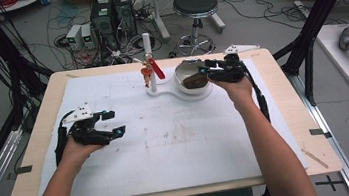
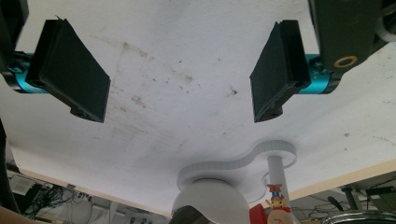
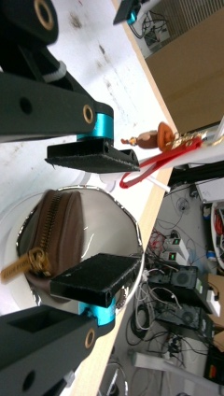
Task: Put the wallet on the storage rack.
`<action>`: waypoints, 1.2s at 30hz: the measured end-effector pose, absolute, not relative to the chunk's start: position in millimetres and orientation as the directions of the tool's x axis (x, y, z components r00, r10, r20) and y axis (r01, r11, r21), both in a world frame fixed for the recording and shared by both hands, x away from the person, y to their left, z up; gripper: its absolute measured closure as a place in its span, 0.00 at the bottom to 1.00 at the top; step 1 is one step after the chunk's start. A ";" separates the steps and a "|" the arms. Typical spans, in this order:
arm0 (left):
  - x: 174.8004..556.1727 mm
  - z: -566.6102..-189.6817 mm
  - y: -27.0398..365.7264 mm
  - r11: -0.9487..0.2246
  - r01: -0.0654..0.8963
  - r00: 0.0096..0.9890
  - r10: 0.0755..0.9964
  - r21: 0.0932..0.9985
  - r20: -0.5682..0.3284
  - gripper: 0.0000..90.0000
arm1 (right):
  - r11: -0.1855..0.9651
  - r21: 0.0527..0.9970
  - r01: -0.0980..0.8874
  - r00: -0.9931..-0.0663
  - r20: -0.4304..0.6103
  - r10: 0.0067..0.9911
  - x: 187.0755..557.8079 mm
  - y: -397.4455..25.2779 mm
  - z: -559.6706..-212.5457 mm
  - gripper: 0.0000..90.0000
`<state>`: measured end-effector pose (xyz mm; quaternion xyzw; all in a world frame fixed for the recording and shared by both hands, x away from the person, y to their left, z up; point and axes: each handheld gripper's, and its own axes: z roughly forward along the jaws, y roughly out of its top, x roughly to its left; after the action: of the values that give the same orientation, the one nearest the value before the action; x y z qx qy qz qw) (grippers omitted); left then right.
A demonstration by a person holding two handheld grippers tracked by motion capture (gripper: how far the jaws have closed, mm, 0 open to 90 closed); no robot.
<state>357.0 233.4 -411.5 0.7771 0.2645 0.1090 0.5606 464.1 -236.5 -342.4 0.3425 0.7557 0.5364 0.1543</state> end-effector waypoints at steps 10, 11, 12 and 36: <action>356.9 -411.0 233.4 -0.235 0.286 0.837 0.534 0.929 -0.123 0.22 | 0.198 0.943 0.267 -0.735 0.067 0.675 434.0 -245.1 -329.9 0.50; 356.8 -410.8 233.4 -0.236 0.286 0.837 0.534 0.929 -0.122 0.22 | 0.200 0.940 0.277 -0.735 0.074 0.674 433.0 -246.2 -329.7 0.50; 356.6 -410.8 233.0 -0.232 0.286 0.837 0.534 0.930 -0.124 0.22 | 0.203 0.939 0.278 -0.736 0.072 0.674 431.9 -247.4 -329.6 0.50; 356.3 -410.3 232.8 -0.229 0.273 0.838 0.534 0.934 -0.114 0.22 | 0.181 0.956 0.232 -0.763 0.063 0.643 380.0 -270.4 -353.4 0.35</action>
<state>356.3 232.8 -410.3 0.7753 0.2600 0.1157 0.5639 380.0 -270.4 -353.4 0.2930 0.7470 0.5687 0.1809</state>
